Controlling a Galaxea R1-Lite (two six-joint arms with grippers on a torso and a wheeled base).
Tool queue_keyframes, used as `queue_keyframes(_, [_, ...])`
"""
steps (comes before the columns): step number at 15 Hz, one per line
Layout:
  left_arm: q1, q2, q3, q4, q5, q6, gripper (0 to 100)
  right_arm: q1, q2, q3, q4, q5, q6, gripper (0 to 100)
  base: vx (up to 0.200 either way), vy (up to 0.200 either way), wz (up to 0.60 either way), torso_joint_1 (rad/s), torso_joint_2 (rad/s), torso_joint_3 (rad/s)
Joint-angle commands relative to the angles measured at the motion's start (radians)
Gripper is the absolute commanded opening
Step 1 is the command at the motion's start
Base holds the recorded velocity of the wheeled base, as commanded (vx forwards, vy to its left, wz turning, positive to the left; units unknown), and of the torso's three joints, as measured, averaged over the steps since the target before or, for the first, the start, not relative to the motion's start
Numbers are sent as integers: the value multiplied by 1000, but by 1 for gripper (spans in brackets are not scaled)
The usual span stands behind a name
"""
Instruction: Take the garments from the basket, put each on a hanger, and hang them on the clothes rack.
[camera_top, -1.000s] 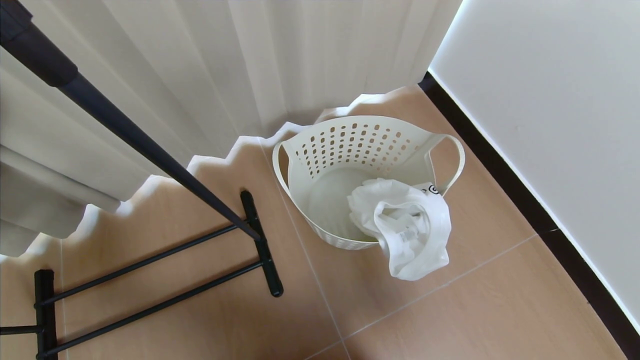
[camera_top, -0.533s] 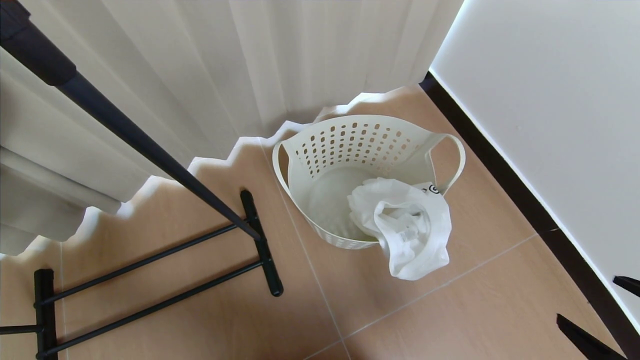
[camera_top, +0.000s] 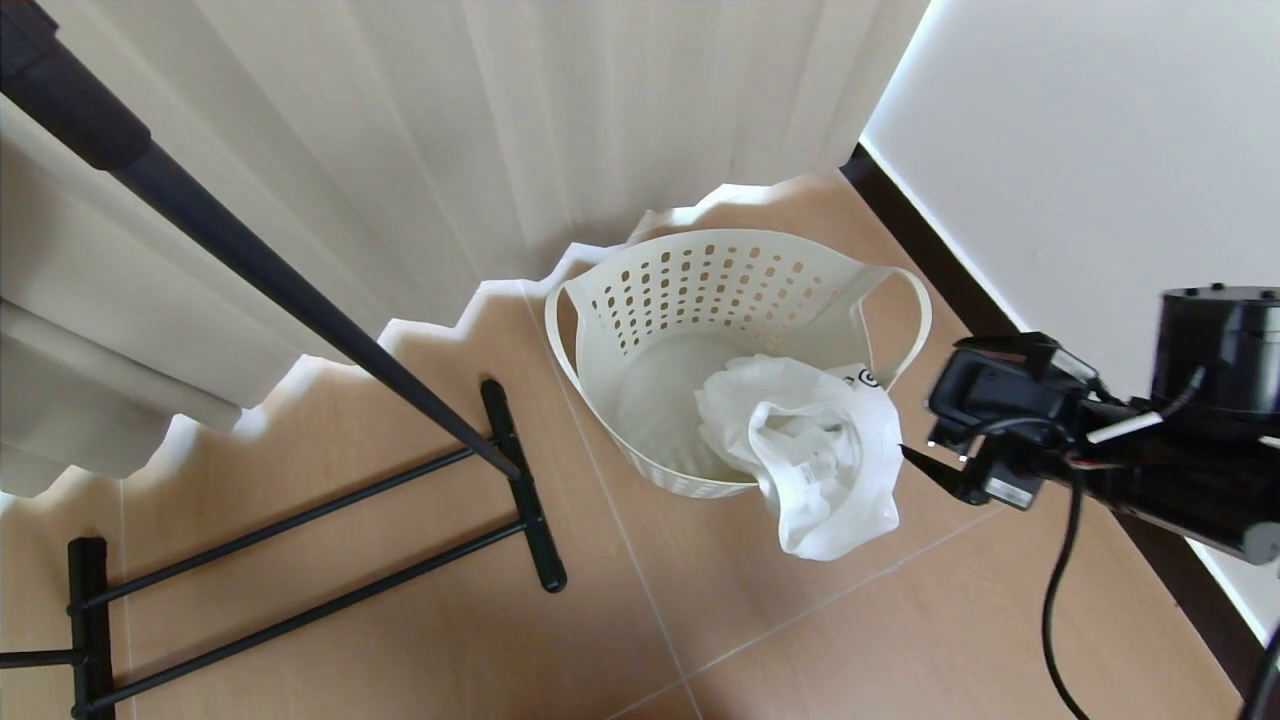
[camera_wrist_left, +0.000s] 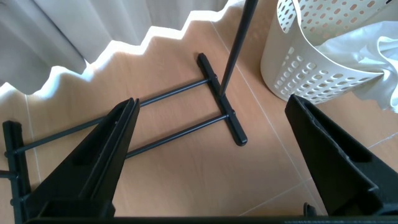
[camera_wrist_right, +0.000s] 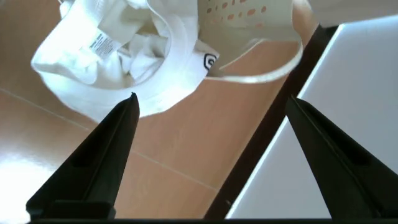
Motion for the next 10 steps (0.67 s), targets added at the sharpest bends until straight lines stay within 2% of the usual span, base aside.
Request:
queue_keyframes(1, [0,1,0,0,0,0,100,66,227,-160,0,-54,-44,100,0,0,0,0,0,0])
queue_keyframes(5, [0,1,0,0,0,0,100,95,369,-292,0,-106,-44,100,0,0,0,0,0,0])
queue_keyframes(7, [0,1,0,0,0,0,100,89,451,-358,-2,-161,-44,100,0,0,0,0,0,0])
queue_keyframes(10, [0,1,0,0,0,0,100,88,495,-401,-2,-166,-44,100,0,0,0,0,0,0])
